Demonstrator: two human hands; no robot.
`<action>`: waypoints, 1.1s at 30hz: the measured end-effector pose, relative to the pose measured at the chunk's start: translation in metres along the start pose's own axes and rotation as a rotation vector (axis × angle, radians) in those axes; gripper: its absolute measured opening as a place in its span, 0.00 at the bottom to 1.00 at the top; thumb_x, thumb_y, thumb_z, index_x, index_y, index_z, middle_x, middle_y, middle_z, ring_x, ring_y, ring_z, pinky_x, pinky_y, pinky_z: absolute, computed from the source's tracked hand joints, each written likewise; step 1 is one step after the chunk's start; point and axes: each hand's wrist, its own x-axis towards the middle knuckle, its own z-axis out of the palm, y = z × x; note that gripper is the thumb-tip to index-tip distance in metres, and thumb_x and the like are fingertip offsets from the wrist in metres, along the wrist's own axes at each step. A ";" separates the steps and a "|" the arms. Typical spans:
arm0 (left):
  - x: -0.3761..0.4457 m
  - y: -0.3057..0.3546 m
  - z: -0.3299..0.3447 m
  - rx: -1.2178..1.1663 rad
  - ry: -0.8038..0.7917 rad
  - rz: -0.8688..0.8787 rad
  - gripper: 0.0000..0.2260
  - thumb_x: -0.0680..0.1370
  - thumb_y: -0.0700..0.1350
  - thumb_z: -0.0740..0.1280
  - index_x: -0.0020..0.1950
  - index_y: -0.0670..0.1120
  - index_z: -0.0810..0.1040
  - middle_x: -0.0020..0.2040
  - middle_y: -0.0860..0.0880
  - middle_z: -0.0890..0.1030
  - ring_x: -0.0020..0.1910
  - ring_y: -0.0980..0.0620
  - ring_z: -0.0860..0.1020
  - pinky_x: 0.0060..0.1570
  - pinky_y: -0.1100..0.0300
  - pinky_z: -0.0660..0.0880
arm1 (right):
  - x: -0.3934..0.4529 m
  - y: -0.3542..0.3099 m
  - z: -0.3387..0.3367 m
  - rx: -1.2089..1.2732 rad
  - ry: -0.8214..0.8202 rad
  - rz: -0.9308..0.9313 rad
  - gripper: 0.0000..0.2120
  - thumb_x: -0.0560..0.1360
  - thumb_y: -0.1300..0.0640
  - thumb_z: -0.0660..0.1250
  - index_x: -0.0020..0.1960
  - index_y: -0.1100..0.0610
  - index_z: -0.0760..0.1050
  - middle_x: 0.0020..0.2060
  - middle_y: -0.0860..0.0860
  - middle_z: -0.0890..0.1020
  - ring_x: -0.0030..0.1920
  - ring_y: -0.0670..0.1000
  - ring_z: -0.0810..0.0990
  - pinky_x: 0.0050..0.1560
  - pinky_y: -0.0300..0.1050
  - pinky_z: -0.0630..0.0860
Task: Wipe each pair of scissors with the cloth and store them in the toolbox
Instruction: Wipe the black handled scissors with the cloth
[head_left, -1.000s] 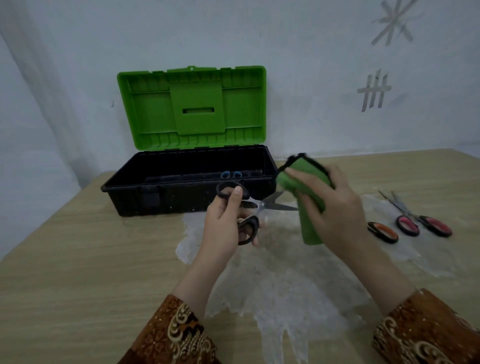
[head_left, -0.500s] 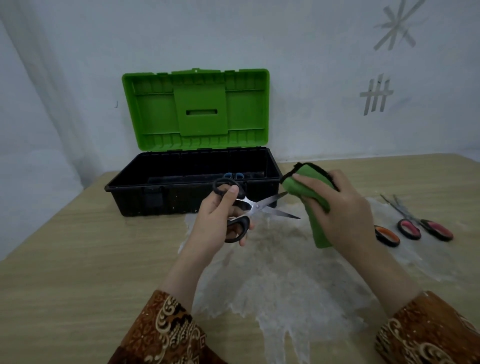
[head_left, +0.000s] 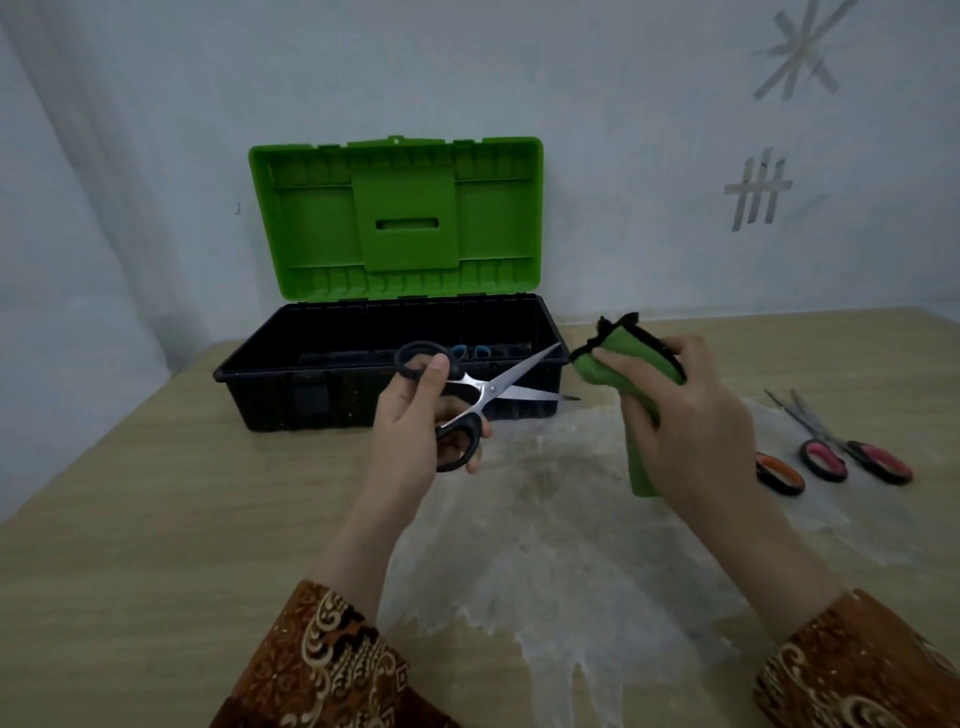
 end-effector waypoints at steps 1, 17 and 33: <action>-0.001 -0.001 0.002 -0.002 0.003 0.010 0.10 0.83 0.47 0.56 0.53 0.40 0.69 0.29 0.36 0.77 0.18 0.46 0.71 0.20 0.61 0.70 | 0.000 -0.007 -0.001 0.023 0.011 -0.045 0.17 0.74 0.62 0.64 0.60 0.51 0.79 0.51 0.58 0.77 0.32 0.54 0.74 0.28 0.39 0.68; -0.010 -0.014 0.006 0.735 -0.025 0.485 0.15 0.76 0.60 0.64 0.46 0.50 0.66 0.29 0.49 0.72 0.24 0.54 0.67 0.24 0.58 0.65 | 0.006 -0.006 -0.009 0.467 -0.138 0.324 0.19 0.71 0.36 0.57 0.44 0.46 0.81 0.38 0.46 0.79 0.39 0.42 0.76 0.36 0.29 0.68; -0.010 -0.020 0.017 0.618 0.087 0.182 0.09 0.76 0.48 0.71 0.42 0.46 0.74 0.28 0.50 0.73 0.26 0.54 0.70 0.26 0.63 0.68 | -0.004 -0.021 -0.006 0.144 -0.299 0.262 0.11 0.75 0.46 0.64 0.43 0.52 0.80 0.34 0.44 0.70 0.34 0.47 0.71 0.30 0.37 0.62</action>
